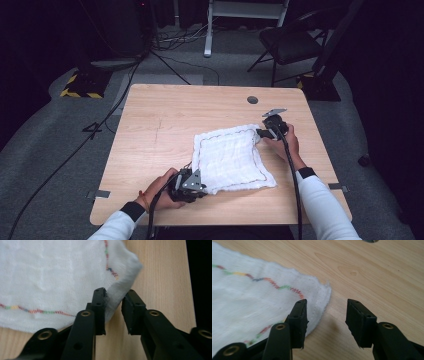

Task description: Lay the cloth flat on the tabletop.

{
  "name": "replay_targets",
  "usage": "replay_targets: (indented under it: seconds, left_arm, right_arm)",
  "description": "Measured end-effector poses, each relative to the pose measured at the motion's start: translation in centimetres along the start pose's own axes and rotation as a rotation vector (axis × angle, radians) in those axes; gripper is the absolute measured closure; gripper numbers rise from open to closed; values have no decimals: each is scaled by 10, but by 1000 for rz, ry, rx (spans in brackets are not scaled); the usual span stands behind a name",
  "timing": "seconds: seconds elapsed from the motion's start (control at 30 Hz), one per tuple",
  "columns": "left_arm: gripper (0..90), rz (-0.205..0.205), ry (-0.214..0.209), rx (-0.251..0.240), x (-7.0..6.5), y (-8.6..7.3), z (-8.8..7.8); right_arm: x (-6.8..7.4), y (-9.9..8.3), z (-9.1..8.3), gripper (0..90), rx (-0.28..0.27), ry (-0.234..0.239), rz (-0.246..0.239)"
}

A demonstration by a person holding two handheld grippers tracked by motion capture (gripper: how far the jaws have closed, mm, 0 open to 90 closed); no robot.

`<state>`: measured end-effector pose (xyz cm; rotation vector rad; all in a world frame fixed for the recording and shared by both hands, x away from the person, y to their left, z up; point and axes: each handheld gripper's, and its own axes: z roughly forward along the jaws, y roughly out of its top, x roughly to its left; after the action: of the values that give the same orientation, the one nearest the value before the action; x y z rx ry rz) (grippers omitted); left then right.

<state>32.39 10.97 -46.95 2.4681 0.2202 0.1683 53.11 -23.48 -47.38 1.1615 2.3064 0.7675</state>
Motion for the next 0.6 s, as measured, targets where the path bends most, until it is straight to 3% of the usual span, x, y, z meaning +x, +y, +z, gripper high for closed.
replay_targets:
  seconds: [0.07, 0.1, 0.13, 0.27, 0.33, 0.4, 0.47, 0.57, 0.6]
  left_arm:
    - [583, -37, 9, 0, -3, -4, -2]
    - [496, -60, 20, -5, -3, -5, -4]
    - [496, -88, 27, -15, -3, -7, -7]
    - [346, -188, 101, -75, 9, -13, -18]
    - [291, -233, 130, -104, 18, -15, -22]
    - [279, -275, 166, -128, 30, -14, -21]
    - [274, -290, 217, -126, 43, -9, -16]
    - [273, -302, 256, -104, 64, 3, -1]
    - [279, -315, 267, -106, 69, 6, 2]
  right_arm:
    - [3, -6, -12, 508, -31, 32, -24]
    - [8, -15, -23, 501, -55, 86, -48]
    - [8, -15, -23, 501, -55, 86, -48]
    - [22, -35, -41, 489, -60, 150, -94]
    - [34, -46, -49, 480, -40, 171, -140]
    - [37, -49, -51, 480, -34, 168, -152]
    - [40, -54, -52, 474, -29, 177, -163]
    - [41, -57, -54, 464, -28, 208, -144]
    - [43, -58, -55, 465, -37, 206, -160]
